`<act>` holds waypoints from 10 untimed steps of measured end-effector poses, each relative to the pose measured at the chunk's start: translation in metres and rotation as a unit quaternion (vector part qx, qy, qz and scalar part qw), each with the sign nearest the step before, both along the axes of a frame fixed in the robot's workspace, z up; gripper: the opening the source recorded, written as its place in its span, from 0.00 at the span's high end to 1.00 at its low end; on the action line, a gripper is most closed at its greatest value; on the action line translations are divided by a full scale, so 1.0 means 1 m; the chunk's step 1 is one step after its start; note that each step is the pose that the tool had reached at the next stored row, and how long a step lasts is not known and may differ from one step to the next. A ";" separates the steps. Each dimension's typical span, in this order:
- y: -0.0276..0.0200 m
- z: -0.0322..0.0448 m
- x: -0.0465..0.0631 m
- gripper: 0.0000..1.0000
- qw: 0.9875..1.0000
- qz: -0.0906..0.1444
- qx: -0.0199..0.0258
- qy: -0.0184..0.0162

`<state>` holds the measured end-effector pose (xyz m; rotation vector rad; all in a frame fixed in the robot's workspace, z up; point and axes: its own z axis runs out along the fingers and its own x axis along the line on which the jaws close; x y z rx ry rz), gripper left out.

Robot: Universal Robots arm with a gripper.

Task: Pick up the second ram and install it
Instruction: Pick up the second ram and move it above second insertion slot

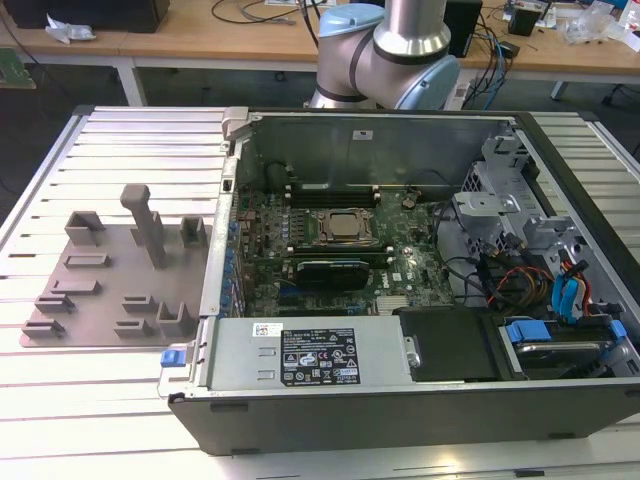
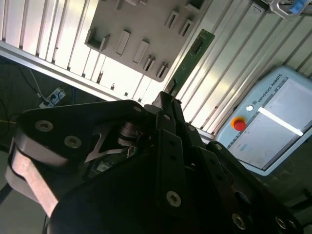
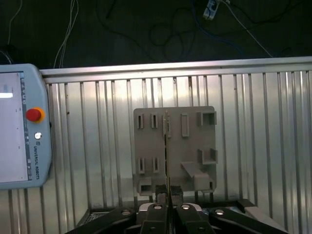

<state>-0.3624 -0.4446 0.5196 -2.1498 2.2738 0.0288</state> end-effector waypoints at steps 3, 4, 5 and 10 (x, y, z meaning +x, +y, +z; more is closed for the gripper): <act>0.0000 -0.0002 0.003 0.87 1.000 0.000 0.000 0.000; 0.0000 -0.0003 0.008 0.87 1.000 0.000 -0.001 0.000; 0.0000 -0.0005 0.014 0.87 1.000 0.000 -0.001 0.000; 0.0002 -0.0025 0.049 0.87 1.000 0.000 -0.003 0.003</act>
